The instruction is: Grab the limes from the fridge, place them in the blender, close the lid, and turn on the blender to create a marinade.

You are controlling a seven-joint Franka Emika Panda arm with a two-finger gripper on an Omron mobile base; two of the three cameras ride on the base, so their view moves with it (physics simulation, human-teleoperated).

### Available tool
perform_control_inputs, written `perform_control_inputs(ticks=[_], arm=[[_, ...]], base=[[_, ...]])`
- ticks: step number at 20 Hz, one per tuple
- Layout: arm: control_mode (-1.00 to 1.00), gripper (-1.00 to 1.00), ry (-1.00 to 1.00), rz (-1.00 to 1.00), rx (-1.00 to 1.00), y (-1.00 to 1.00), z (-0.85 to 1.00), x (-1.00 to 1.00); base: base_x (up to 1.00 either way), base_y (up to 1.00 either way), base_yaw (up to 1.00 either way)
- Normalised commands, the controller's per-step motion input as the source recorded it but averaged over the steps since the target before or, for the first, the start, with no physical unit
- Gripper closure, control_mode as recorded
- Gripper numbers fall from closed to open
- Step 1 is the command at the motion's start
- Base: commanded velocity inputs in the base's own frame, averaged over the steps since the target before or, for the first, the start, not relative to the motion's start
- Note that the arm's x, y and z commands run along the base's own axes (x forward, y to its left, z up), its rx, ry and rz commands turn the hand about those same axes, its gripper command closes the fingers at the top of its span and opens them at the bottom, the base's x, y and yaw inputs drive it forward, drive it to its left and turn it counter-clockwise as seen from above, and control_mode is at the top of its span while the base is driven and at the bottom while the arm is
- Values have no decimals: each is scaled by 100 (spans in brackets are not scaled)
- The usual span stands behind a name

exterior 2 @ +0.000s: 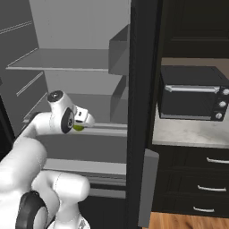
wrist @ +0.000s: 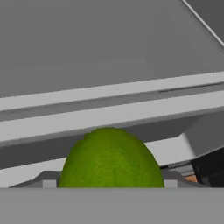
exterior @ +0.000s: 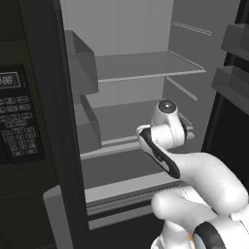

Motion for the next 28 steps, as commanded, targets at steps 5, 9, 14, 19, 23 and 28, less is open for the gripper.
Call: perform_control_inputs(ticks=[5, 9, 14, 19, 23, 28], arm=[[-100, 100, 0, 12, 0, 9, 87, -100], [-100, 100, 0, 13, 0, 0, 67, -100], [-100, 100, -1, 8, 0, -1, 39, -100], [-100, 100, 0, -2, 0, -14, 45, -62], [-100, 100, 2, -12, 0, -33, 37, -21], [-100, 100, 0, -11, 0, -27, 18, -18]], base=[[0, 0, 0], [0, 0, 0], [0, 0, 0], [0, 0, 0], [0, 0, 0], [0, 0, 0]])
